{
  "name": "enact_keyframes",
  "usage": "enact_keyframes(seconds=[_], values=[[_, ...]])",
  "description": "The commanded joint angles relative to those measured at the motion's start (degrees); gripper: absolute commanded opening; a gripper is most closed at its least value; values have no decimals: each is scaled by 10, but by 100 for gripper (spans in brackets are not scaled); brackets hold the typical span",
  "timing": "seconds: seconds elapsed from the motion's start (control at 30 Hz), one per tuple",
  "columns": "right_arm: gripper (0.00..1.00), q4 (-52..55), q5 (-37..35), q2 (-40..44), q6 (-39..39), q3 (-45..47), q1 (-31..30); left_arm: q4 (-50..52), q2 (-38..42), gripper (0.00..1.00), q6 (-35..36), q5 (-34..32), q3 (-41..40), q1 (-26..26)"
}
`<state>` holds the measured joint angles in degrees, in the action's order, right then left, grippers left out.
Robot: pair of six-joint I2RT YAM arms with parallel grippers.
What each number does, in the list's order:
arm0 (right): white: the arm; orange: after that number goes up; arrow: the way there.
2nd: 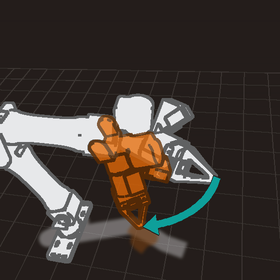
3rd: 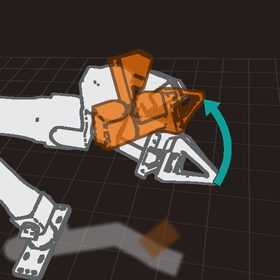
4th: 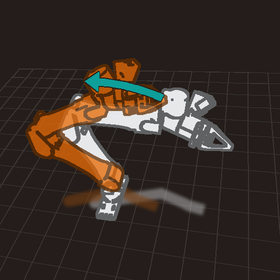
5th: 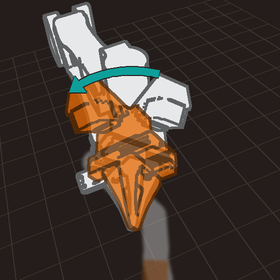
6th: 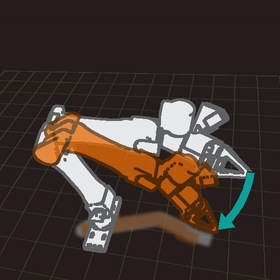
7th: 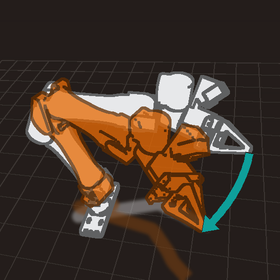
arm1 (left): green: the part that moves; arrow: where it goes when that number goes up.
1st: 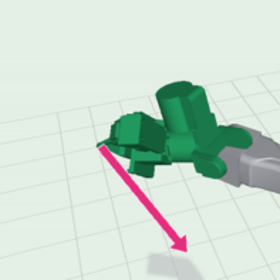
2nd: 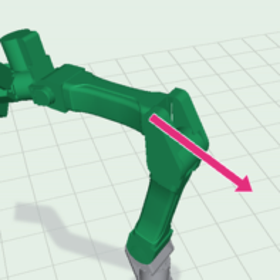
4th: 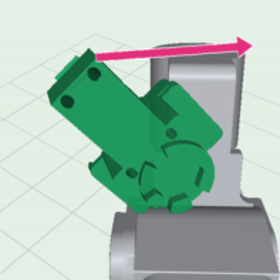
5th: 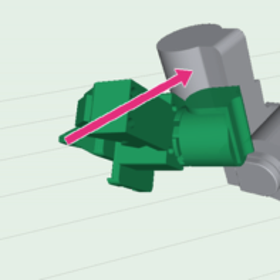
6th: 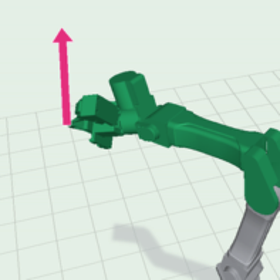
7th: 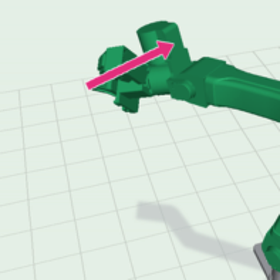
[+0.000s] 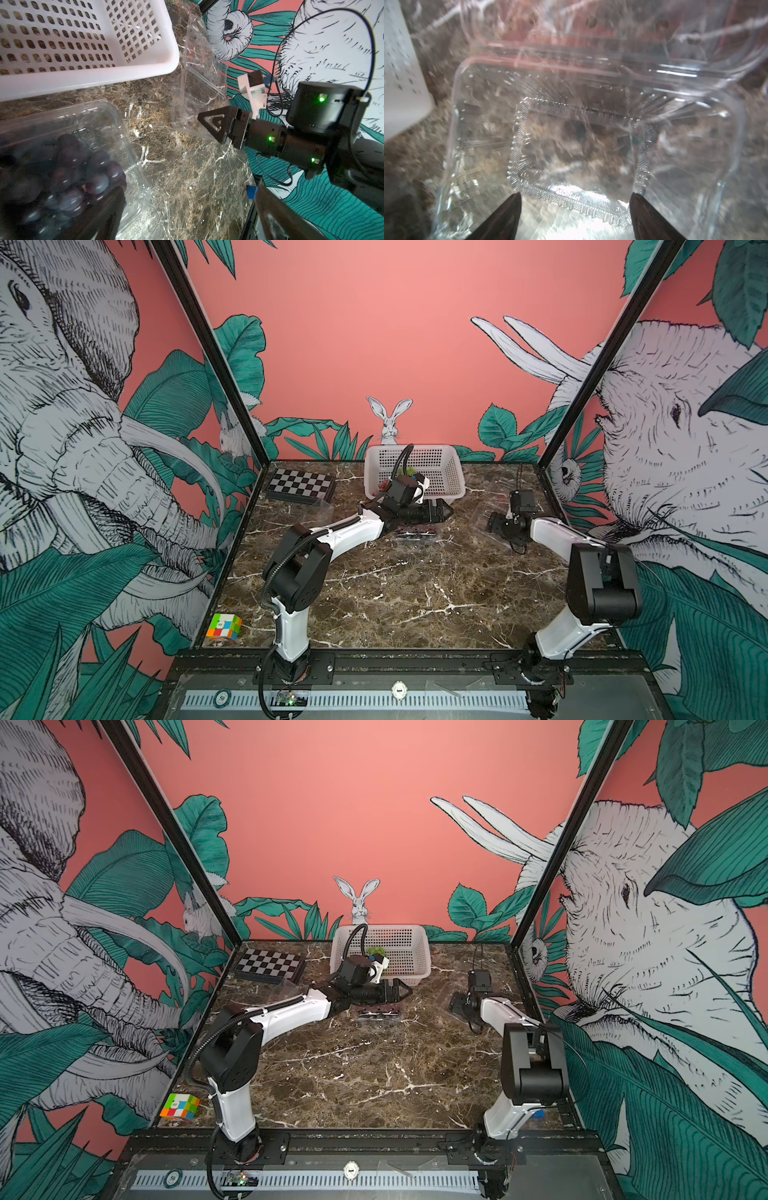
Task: Pack grapes into containers
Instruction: Move the packing box to the center of the board, then pick up the packing box from the center of the board.
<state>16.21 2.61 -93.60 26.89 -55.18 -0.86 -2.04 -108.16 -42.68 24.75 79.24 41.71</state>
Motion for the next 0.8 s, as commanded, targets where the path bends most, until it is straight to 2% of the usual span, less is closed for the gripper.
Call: enact_keyframes(seconds=[0.0, 0.23, 0.43, 0.6, 0.77], values=[[81, 11, -25, 52, -34, 17, 5, -13, -7, 99, -7, 10, 17, 3], [86, 33, -17, 147, -28, 27, 23, -19, -16, 99, -17, 17, 21, 7], [92, 41, -15, 180, 1, 21, 96, -20, -13, 99, -16, 16, 13, 8], [91, 18, 112, 121, 45, 20, 174, -29, -11, 99, -20, 17, 2, 8], [83, -45, 194, 85, 86, 55, 183, -33, -8, 99, -18, 18, -8, 8]])
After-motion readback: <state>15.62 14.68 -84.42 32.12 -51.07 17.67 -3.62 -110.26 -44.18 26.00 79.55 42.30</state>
